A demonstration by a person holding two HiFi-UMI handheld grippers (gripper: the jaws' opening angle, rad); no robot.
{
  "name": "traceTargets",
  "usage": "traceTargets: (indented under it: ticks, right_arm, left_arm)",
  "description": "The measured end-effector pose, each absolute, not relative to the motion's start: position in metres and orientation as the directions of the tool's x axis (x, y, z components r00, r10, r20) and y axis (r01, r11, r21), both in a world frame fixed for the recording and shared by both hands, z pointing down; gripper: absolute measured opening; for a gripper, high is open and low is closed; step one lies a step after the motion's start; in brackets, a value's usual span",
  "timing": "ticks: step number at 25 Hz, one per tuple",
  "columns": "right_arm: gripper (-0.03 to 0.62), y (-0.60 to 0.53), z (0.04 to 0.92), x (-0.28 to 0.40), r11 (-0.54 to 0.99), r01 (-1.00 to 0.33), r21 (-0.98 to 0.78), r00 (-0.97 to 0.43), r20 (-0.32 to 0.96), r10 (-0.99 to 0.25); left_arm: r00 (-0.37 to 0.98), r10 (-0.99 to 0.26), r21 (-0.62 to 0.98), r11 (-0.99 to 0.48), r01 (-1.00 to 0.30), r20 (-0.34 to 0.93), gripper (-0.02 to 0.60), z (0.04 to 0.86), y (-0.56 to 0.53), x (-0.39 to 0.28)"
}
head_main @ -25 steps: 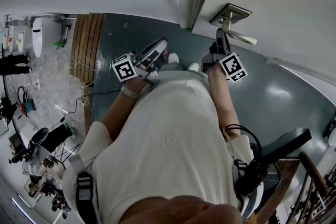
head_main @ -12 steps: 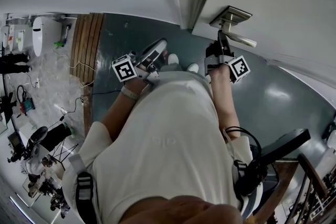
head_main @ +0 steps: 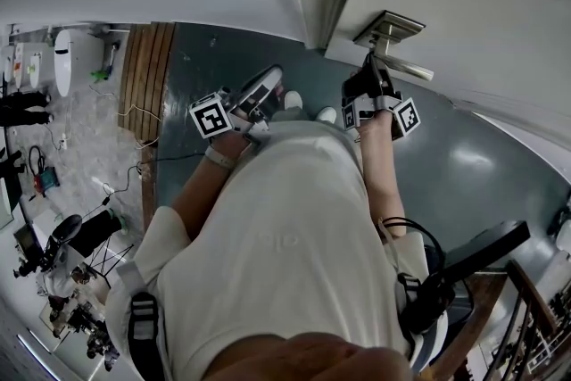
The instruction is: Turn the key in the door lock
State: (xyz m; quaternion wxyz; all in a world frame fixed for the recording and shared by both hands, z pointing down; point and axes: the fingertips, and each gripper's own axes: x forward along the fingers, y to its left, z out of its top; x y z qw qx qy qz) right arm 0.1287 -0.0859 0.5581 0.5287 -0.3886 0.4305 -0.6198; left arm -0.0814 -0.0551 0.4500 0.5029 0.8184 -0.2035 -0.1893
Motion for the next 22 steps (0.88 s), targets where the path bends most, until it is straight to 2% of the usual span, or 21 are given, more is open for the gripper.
traceTargets:
  ticks: [3, 13, 14, 16, 18, 20, 22]
  right_arm:
    - [0.041, -0.085, 0.558, 0.128, -0.068, 0.370, -0.926, -0.127, 0.022, -0.992]
    - [0.044, -0.089, 0.557, 0.125, -0.014, 0.356, -0.934, -0.131, -0.036, -0.991]
    - [0.085, -0.089, 0.558, 0.125, -0.017, 0.346, -0.938, -0.137, -0.033, -0.990]
    - [0.089, -0.085, 0.559, 0.125, -0.027, 0.318, -0.948, -0.150, -0.023, -0.988]
    - [0.089, -0.078, 0.557, 0.130, -0.033, 0.256, -0.966, -0.161, -0.009, -0.987]
    - [0.089, -0.069, 0.552, 0.140, -0.036, 0.138, -0.990, -0.177, 0.011, -0.984]
    - [0.089, -0.059, 0.544, 0.149, -0.033, -0.103, -0.994, -0.213, 0.055, -0.976]
  left_arm:
    - [0.843, -0.528, 0.905, -0.401, -0.141, -0.103, 0.011, 0.450, -0.055, -0.082]
    - [0.837, -0.536, 0.931, -0.349, -0.106, -0.106, 0.011, 0.456, -0.053, -0.084]
    - [0.836, -0.539, 0.936, -0.338, -0.097, -0.108, 0.011, 0.458, -0.052, -0.083]
    - [0.834, -0.541, 0.941, -0.328, -0.088, -0.111, 0.011, 0.462, -0.050, -0.083]
    - [0.834, -0.540, 0.941, -0.328, -0.084, -0.114, 0.011, 0.464, -0.050, -0.082]
    - [0.834, -0.540, 0.942, -0.326, -0.080, -0.115, 0.011, 0.464, -0.052, -0.081]
    - [0.833, -0.541, 0.943, -0.324, -0.076, -0.119, 0.011, 0.462, -0.053, -0.081]
